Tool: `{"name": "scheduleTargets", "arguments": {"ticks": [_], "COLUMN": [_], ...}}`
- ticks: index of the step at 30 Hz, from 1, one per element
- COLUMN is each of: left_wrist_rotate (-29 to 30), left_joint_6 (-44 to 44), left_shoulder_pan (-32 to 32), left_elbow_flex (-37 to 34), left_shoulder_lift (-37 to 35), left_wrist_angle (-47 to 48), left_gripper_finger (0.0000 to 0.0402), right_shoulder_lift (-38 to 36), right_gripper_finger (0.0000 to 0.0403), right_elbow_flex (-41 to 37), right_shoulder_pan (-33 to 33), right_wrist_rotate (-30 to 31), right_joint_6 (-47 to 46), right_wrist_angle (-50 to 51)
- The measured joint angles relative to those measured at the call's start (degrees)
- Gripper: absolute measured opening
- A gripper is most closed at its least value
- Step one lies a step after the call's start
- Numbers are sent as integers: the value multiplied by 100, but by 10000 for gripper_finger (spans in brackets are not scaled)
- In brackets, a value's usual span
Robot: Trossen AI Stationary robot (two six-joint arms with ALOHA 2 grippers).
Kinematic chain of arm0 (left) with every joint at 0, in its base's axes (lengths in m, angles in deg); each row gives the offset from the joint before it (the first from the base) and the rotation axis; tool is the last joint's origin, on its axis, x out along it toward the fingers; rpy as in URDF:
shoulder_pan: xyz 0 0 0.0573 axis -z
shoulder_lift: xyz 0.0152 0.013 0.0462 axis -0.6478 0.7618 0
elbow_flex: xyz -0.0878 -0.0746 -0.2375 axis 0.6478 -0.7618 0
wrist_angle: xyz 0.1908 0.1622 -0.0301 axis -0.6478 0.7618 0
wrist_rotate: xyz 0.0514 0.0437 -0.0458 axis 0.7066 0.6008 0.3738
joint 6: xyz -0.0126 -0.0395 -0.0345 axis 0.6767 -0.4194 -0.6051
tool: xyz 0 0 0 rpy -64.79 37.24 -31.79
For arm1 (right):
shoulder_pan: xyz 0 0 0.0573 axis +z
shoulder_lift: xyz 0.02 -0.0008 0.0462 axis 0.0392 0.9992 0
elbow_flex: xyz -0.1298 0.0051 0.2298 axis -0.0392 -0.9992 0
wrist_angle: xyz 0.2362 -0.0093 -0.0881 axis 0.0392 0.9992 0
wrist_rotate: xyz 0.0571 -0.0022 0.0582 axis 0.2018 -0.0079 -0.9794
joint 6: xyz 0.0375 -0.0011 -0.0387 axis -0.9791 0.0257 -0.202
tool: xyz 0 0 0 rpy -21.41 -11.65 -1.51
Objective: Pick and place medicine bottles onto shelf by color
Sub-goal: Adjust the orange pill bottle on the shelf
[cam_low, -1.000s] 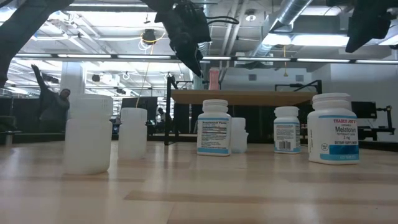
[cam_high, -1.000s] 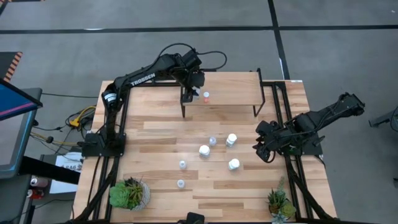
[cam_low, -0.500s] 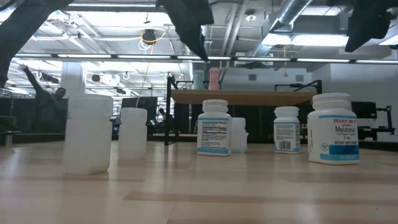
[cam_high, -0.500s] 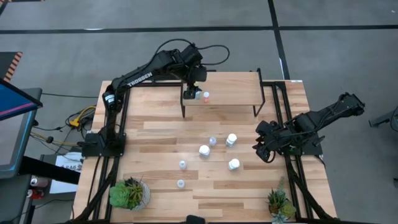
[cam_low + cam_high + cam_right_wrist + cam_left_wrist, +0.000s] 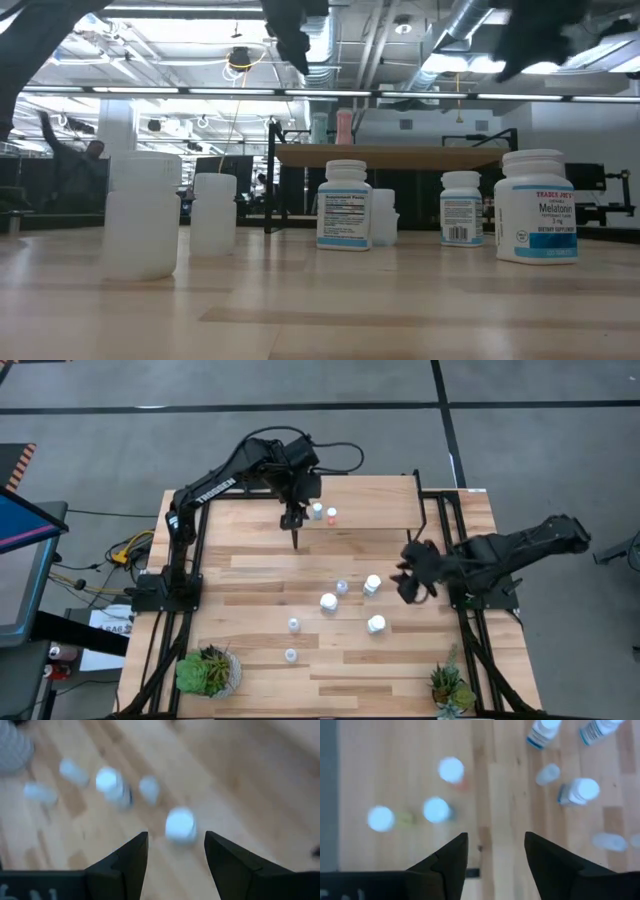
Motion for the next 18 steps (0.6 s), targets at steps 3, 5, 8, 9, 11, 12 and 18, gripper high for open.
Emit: {"name": "scheduleTargets", "arguments": {"ticks": [3, 5, 8, 9, 11, 12, 18], "left_wrist_rotate": [-78, -195, -216, -172, -99, -79, 408], "left_joint_6": [-204, -349, -605, -740, -962, -1077, -1600], "left_shoulder_pan": [136, 231, 417, 494, 642, 733, 1407], "left_elbow_flex": [-8, -8, -9, -5, -4, -4, -4], "left_shoulder_lift": [-63, -153, -397, -491, -690, -791, -1320], "left_wrist_angle": [224, 187, 194, 199, 197, 197, 195], "left_gripper_finger": [166, 157, 143, 138, 128, 124, 97], "right_shoulder_lift": [214, 414, 759, 857, 1066, 1143, 1600], "right_gripper_finger": [218, 218, 218, 218, 218, 218, 218], "right_elbow_flex": [-1, 1, 1, 1, 1, -1, 1], "right_shoulder_pan": [-598, -960, -1518, -1689, -1966, -2081, -2475], "right_wrist_rotate": [17, 13, -18, -33, -104, -124, -248], "right_joint_6": [756, 1229, 1779, 1908, 2181, 2316, 3225], "right_wrist_angle": [-651, -1086, -1615, -1705, -2091, -2229, -3535]}}
